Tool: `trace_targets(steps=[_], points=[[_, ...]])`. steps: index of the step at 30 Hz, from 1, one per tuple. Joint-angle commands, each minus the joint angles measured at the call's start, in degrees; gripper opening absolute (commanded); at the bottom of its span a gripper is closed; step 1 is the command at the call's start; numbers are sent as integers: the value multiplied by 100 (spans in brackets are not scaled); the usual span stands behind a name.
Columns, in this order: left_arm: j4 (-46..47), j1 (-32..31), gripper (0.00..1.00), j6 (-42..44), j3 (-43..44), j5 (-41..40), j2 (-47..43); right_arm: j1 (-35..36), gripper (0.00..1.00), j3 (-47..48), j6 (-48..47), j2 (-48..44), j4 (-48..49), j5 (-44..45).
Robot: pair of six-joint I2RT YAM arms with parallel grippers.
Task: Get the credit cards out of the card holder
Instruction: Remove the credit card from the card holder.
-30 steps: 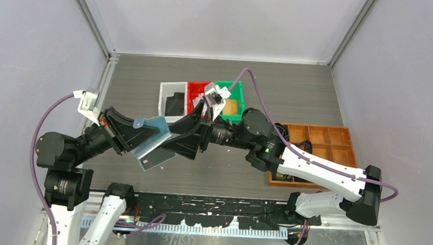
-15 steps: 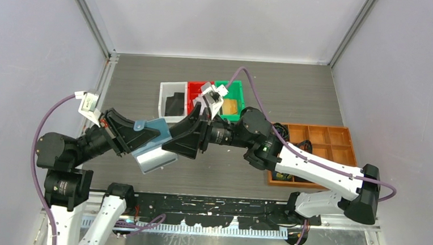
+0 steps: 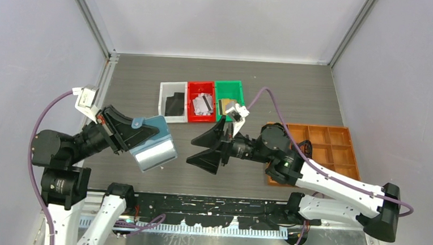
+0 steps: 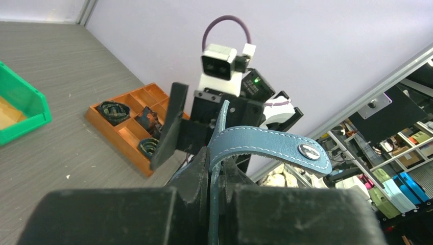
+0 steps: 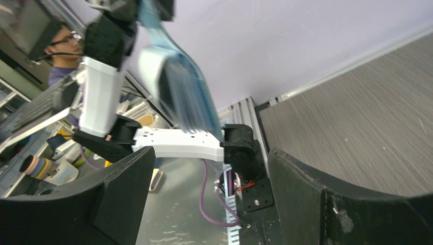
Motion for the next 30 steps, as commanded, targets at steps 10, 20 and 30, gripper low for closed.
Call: trace_targets(steps=[10, 20, 30], points=[[394, 3, 0, -132, 376, 42, 247, -5, 86, 821, -258, 975, 329, -113], [411, 7, 0, -40, 344, 117, 226, -10, 86, 1150, -533, 1262, -267, -632], [465, 14, 0, -43, 409, 181, 205, -7, 88, 819, -949, 667, -1198, -913]])
